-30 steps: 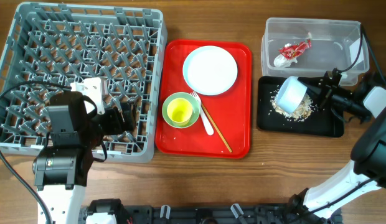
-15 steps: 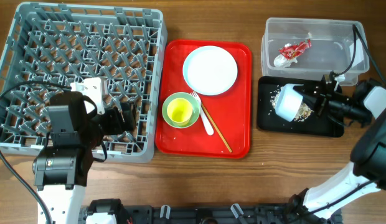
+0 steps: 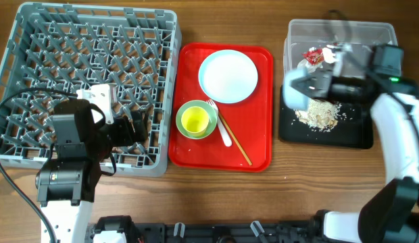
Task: Sort waste into correct bins and load items into the dishwasher rack
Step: 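Tip the blue bowl over the black tray to dump the rice, then place the empty blue bowl onto the white plate with right gripper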
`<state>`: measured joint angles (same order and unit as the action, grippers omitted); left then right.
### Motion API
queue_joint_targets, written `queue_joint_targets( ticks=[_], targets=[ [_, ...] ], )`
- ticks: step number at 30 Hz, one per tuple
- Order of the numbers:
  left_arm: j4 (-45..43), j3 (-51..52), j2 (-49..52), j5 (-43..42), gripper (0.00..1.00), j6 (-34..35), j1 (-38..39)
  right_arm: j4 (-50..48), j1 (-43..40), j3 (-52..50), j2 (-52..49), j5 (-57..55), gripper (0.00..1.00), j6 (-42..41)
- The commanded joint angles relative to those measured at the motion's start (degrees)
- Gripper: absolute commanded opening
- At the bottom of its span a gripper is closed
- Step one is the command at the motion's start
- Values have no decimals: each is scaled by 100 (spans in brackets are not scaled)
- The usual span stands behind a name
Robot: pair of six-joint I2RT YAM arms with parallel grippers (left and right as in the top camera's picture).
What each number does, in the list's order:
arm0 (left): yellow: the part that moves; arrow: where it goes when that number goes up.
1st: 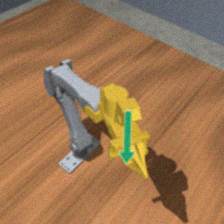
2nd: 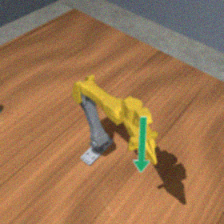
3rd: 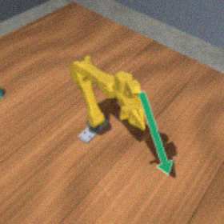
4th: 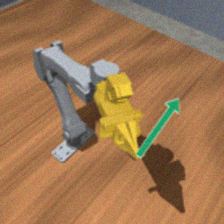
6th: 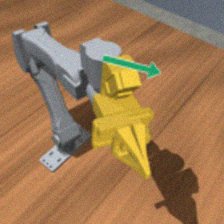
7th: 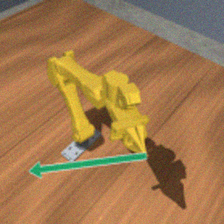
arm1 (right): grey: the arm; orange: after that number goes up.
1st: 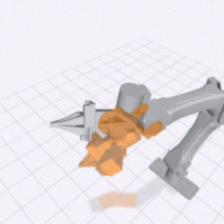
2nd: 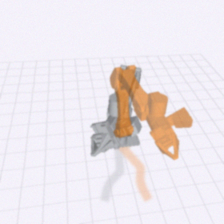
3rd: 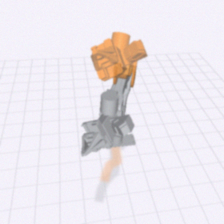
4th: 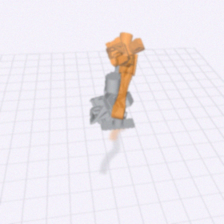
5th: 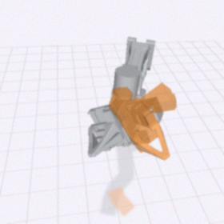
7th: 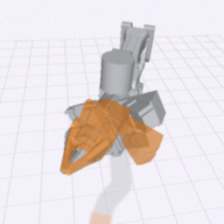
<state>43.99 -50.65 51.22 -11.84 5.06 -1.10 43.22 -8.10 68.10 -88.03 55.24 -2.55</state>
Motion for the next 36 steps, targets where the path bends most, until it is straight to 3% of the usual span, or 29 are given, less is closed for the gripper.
queue_joint_targets(
  ticks=[1,8,16,24,31,36],
  targets=[
    [2,-111,22,-13,100,33,26,-807,1110,96,166,-1416,4,-763],
    [4,-111,24,-11,100,33,26,-2210,2894,90,-74,-4131,5,-621],
    [26,-111,22,-13,100,35,26,-3097,3729,90,-879,-5062,4,-210],
    [85,-111,22,-13,100,33,26,-3703,3740,90,-2118,-4734,4,-398],
    [96,-111,24,-15,100,35,26,-3606,3740,90,-2371,-4559,5,-656],
    [107,-111,24,-13,100,33,26,-3576,3740,133,-2326,-4120,30,-660]
  ],
)
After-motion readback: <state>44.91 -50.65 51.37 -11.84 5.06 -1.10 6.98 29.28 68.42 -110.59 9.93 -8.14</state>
